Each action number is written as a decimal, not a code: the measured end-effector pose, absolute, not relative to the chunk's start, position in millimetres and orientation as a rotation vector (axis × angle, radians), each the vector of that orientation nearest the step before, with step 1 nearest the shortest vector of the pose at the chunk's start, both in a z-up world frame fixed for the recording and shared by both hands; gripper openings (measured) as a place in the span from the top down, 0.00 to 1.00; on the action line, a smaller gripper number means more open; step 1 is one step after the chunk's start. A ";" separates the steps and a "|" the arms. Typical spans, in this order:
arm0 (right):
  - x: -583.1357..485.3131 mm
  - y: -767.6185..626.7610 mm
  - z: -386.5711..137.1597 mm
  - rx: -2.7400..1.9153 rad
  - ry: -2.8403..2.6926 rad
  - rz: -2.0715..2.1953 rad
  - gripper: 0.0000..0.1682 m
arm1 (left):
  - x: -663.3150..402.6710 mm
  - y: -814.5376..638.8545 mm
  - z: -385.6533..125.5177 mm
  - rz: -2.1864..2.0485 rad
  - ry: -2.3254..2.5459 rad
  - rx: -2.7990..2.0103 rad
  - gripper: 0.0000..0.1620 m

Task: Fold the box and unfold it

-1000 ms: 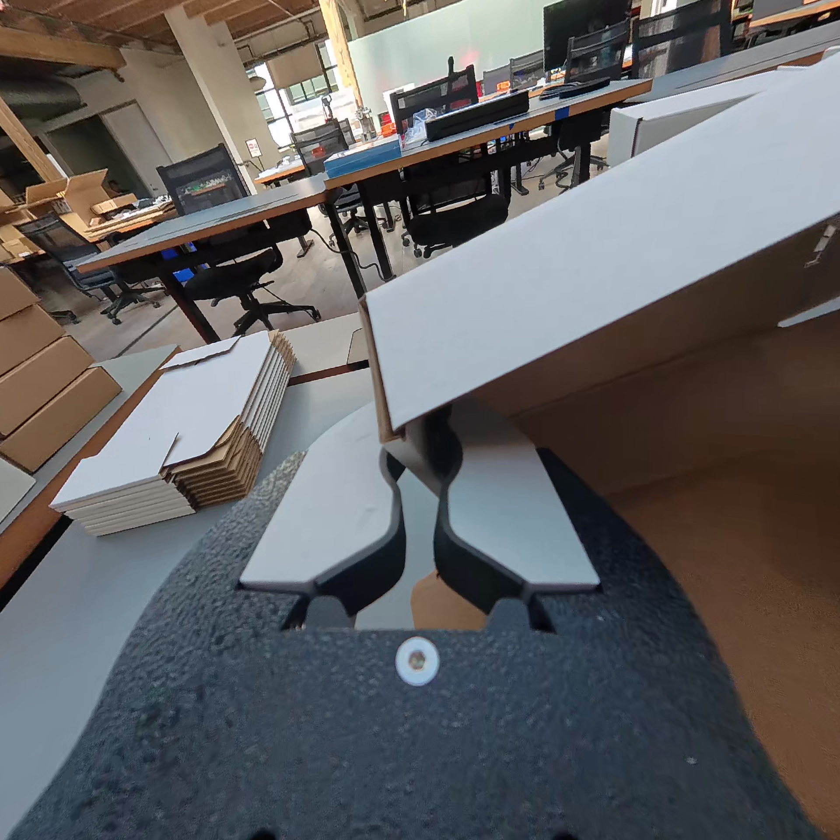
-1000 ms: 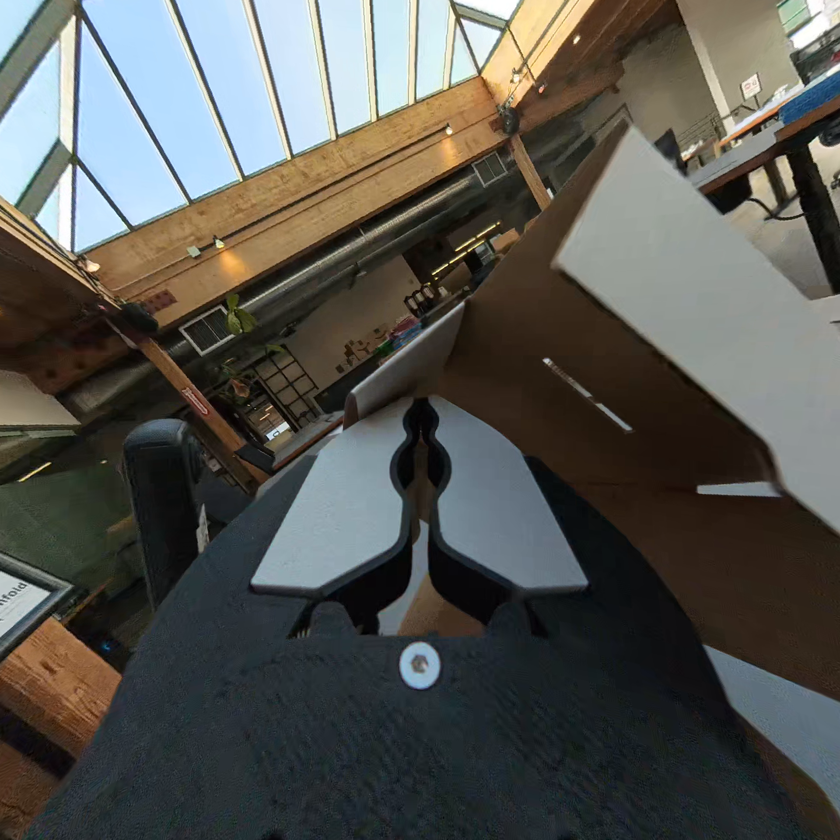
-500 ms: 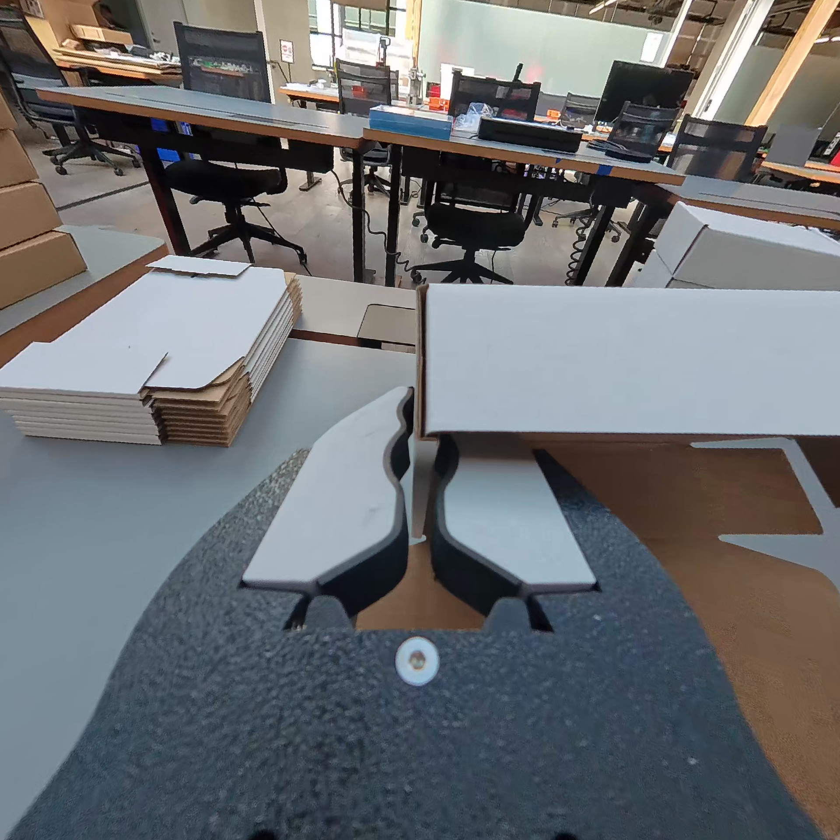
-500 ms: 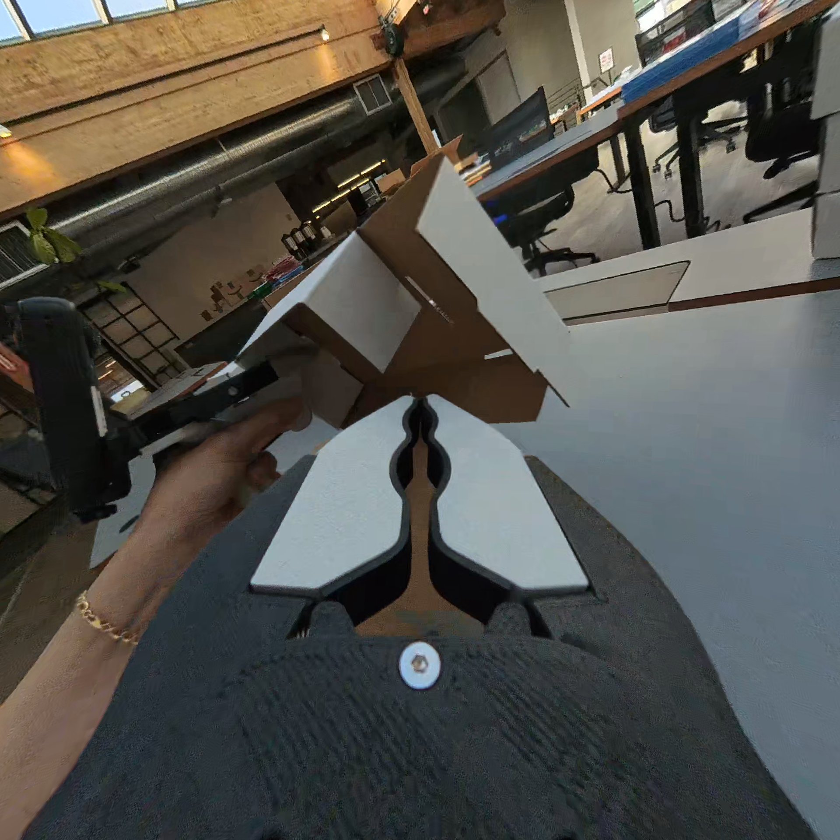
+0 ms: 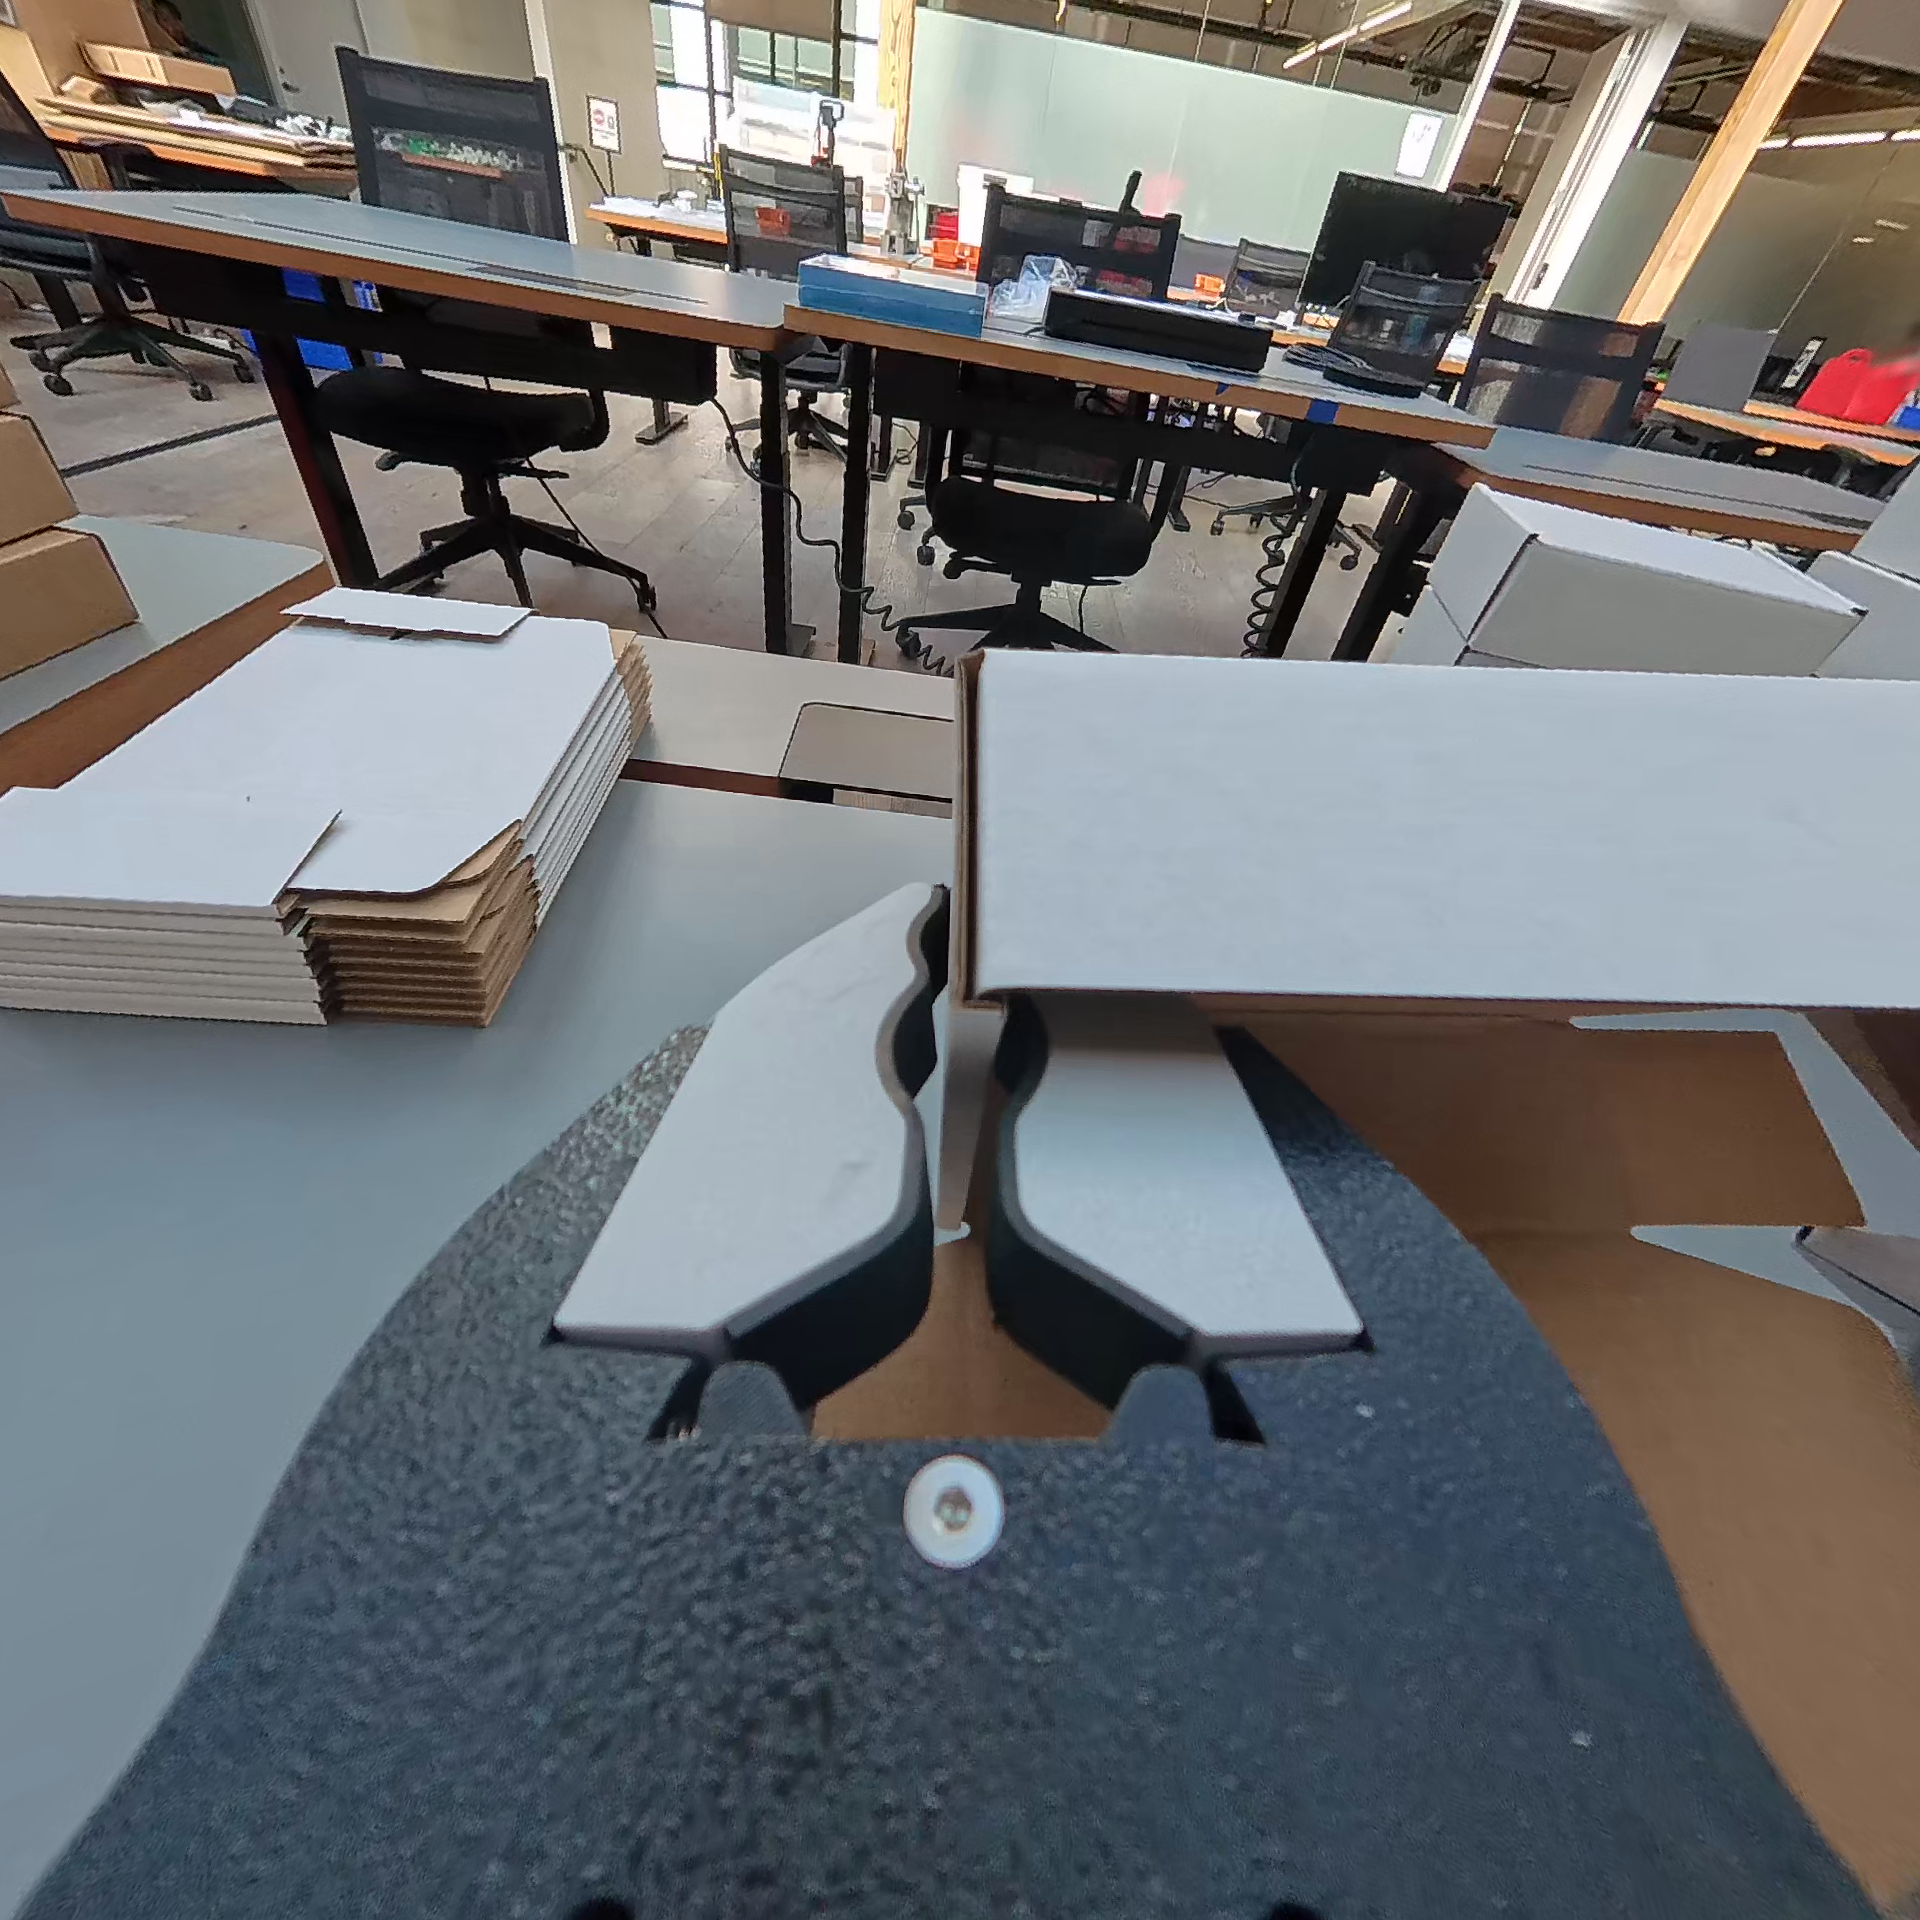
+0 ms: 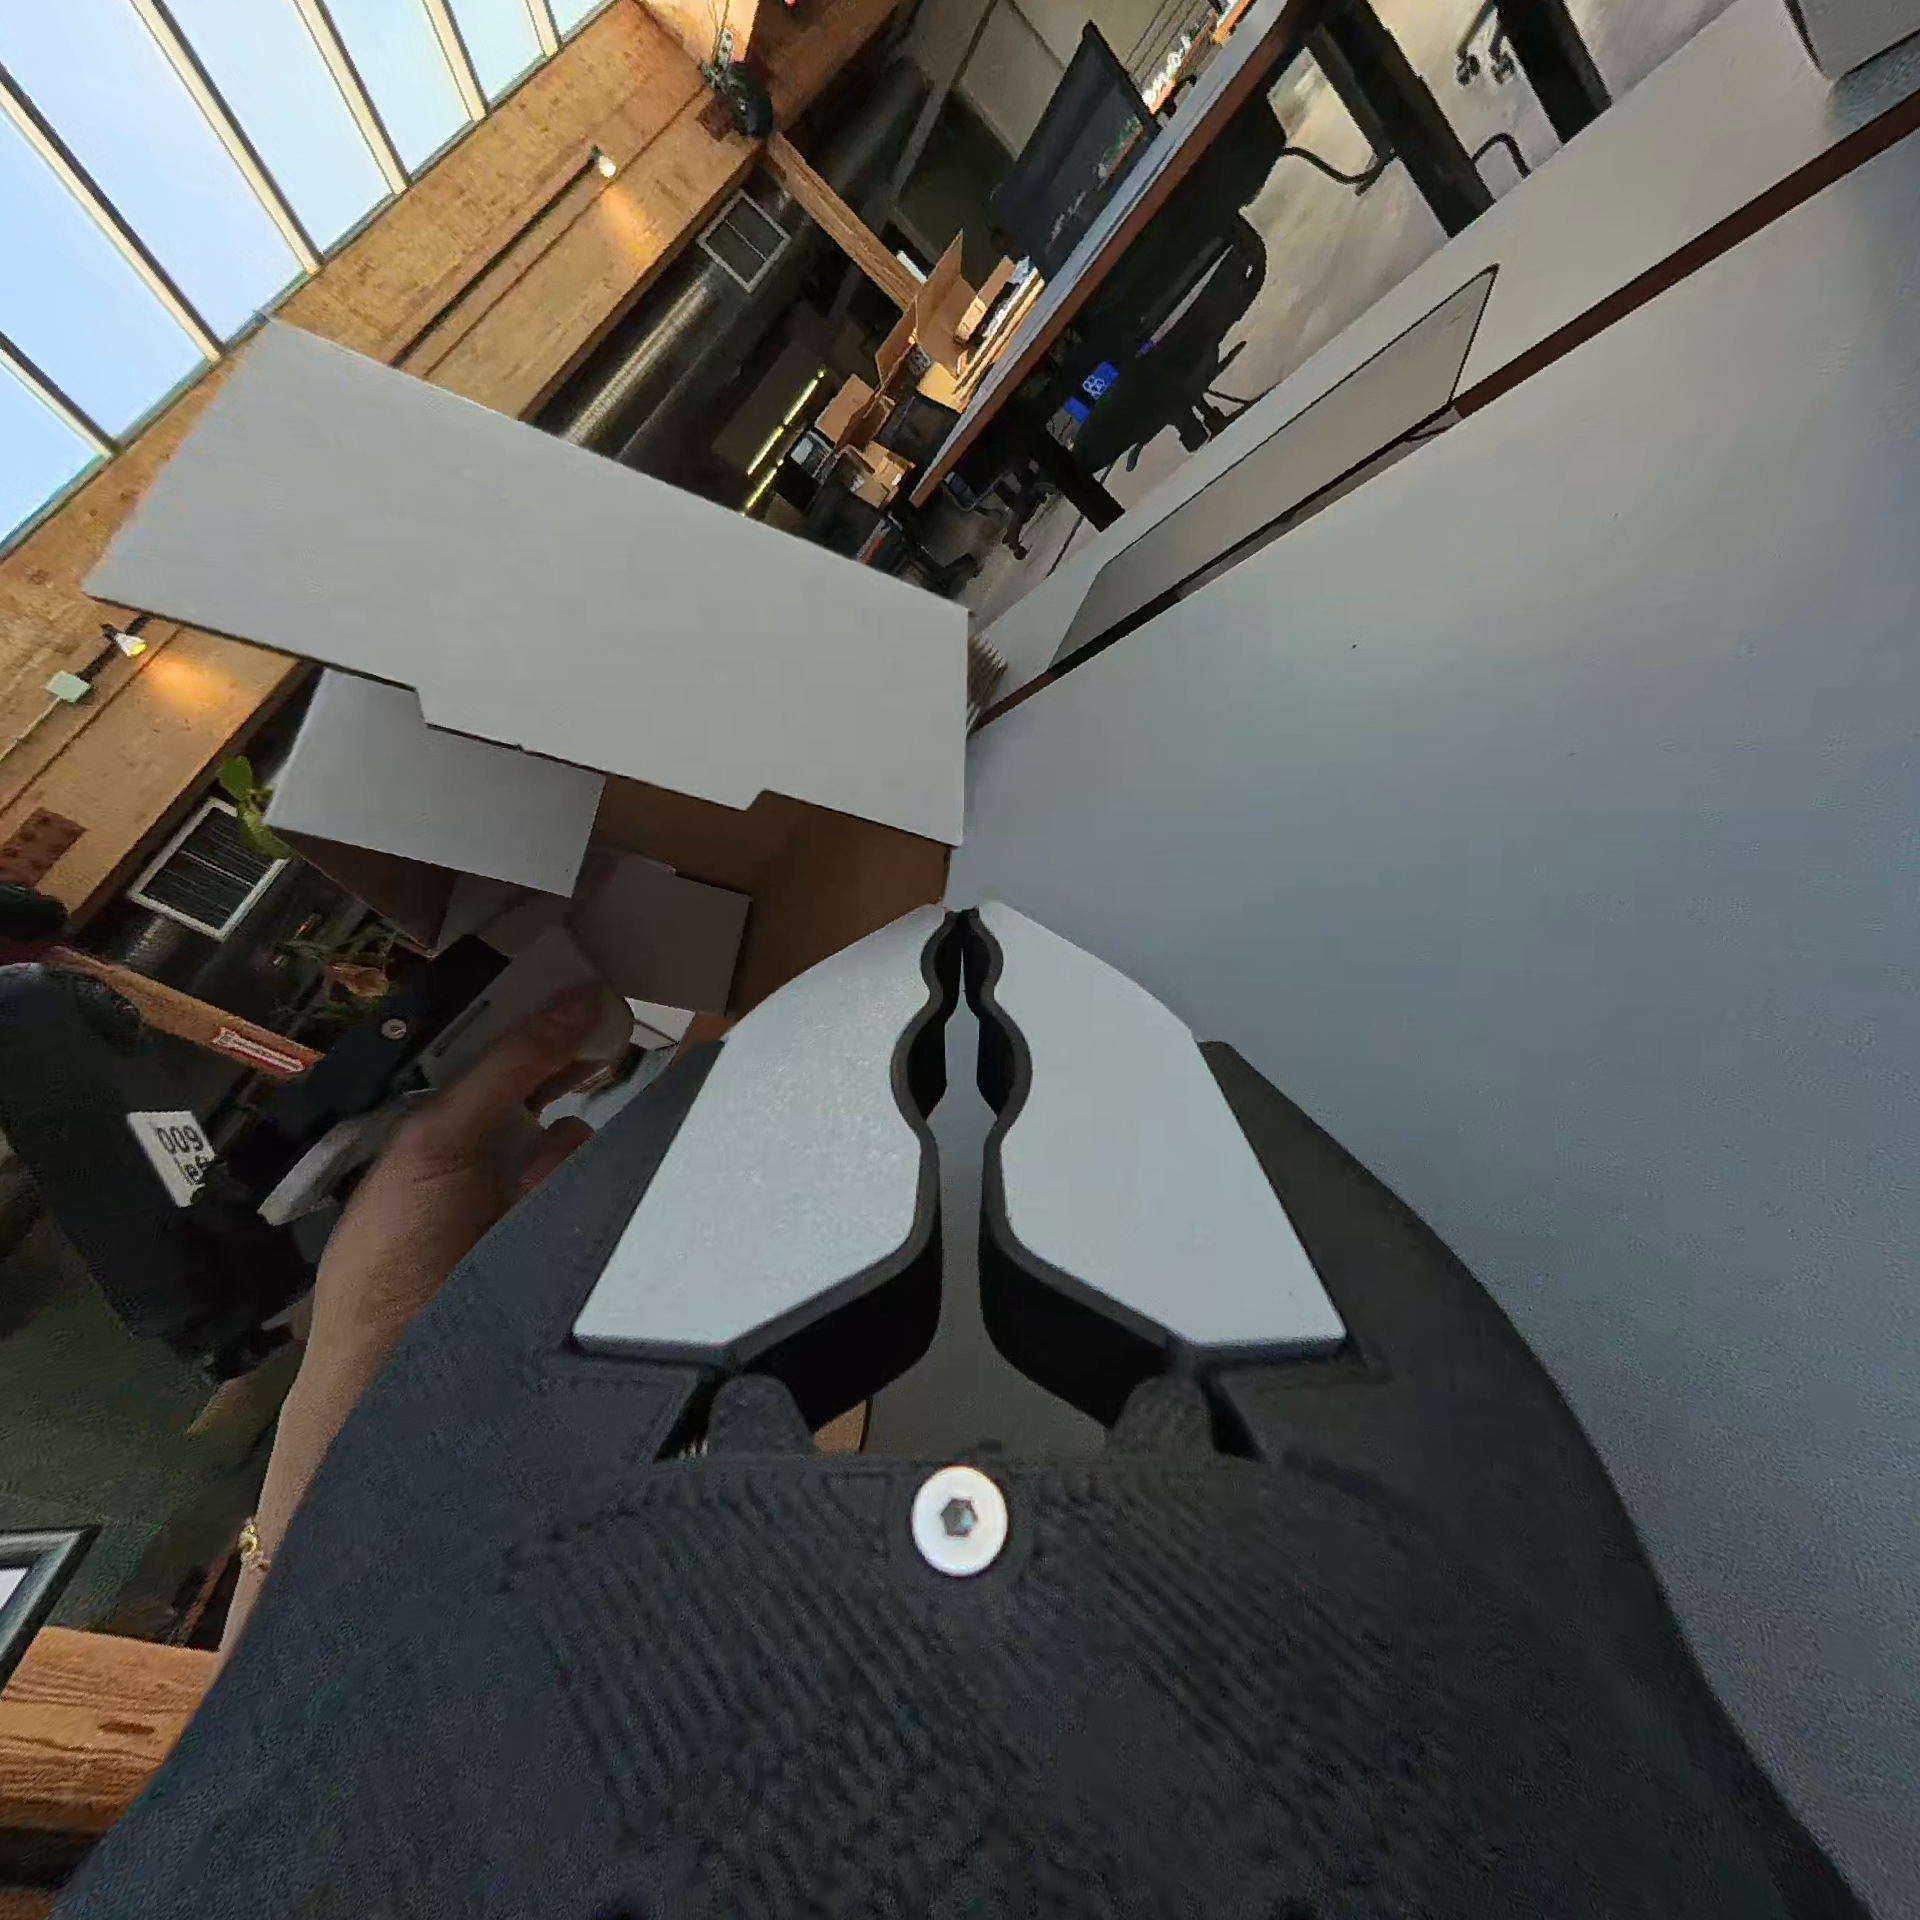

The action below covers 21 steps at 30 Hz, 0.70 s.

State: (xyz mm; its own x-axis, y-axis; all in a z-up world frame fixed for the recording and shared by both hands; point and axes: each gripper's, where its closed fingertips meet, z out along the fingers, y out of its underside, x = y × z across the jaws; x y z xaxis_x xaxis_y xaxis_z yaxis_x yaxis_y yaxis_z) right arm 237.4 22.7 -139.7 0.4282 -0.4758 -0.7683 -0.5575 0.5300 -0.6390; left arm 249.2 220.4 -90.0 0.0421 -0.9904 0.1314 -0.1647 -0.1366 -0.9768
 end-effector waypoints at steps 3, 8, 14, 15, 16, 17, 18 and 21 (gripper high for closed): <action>238.0 22.9 -143.3 -1.085 1.196 0.070 1.00 | 249.1 221.2 -90.2 -1.201 1.247 -1.443 0.97; 239.3 22.8 -144.9 -1.054 1.200 0.102 1.00 | 248.1 220.8 -89.7 -1.214 1.243 -1.440 0.97; 239.5 21.9 -148.6 -1.034 1.193 0.131 1.00 | 247.2 221.7 -90.4 -1.206 1.255 -1.431 0.97; 239.0 22.5 -148.2 -1.043 1.183 0.125 1.00 | 247.4 221.9 -91.1 -1.195 1.262 -1.426 0.97; 238.7 22.7 -147.3 -1.051 1.171 0.112 1.00 | 247.6 222.0 -91.9 -1.182 1.270 -1.421 0.97; 238.6 22.2 -146.4 -1.059 1.163 0.096 1.00 | 247.7 221.7 -92.6 -1.171 1.277 -1.416 0.97; 238.2 22.1 -145.5 -1.073 1.152 0.076 1.00 | 247.6 221.5 -92.9 -1.161 1.279 -1.411 0.97; 237.7 19.1 -138.0 -1.109 1.100 -0.047 1.00 | 247.3 219.9 -94.2 -1.138 1.287 -1.400 0.97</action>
State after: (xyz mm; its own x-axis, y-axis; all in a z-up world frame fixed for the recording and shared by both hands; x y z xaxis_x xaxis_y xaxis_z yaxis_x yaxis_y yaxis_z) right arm 237.7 19.1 -138.0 0.5077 -0.5254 -0.6828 -0.4654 0.4997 -0.7305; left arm 247.3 219.9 -94.2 0.0378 -0.9977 0.0557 -0.1769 -0.0615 -0.9823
